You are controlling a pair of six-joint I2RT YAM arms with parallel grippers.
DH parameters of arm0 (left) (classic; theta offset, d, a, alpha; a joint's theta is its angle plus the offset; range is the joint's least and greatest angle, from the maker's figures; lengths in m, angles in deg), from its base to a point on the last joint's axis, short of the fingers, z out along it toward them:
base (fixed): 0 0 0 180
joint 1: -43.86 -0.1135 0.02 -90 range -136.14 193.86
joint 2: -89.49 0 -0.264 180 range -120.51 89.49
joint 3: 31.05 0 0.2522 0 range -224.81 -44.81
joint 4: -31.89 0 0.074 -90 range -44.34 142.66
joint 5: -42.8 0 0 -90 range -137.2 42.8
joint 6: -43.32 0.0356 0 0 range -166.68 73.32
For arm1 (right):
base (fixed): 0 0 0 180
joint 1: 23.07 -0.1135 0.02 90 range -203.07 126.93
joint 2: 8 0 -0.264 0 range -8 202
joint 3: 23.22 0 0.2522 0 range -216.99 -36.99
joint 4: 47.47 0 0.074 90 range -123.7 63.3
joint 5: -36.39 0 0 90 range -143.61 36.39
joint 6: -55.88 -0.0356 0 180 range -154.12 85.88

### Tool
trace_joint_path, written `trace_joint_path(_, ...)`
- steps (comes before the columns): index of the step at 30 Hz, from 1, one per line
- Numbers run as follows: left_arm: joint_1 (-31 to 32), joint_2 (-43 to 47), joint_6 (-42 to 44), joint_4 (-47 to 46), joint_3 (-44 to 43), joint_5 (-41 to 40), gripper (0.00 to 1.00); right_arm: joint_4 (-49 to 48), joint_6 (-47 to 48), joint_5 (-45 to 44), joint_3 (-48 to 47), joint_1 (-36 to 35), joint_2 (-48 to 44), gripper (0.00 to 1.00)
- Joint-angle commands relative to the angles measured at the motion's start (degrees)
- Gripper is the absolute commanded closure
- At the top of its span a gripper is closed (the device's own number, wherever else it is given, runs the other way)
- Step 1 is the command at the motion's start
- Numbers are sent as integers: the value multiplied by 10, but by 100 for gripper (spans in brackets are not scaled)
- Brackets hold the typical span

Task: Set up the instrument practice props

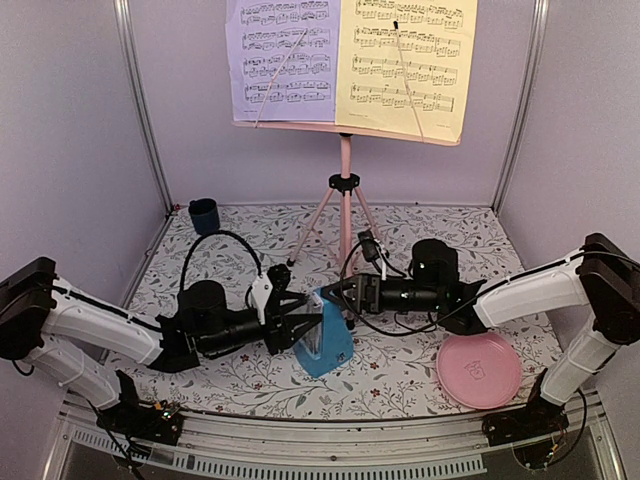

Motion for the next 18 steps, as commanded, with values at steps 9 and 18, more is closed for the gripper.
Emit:
trace_joint_path(9, 4, 46, 10, -27, 38, 28, 89, 193, 52, -57, 69, 50, 46, 27)
trace_joint_path(18, -4, 208, -37, 134, 37, -44, 90, 187, 63, -32, 44, 47, 31, 24)
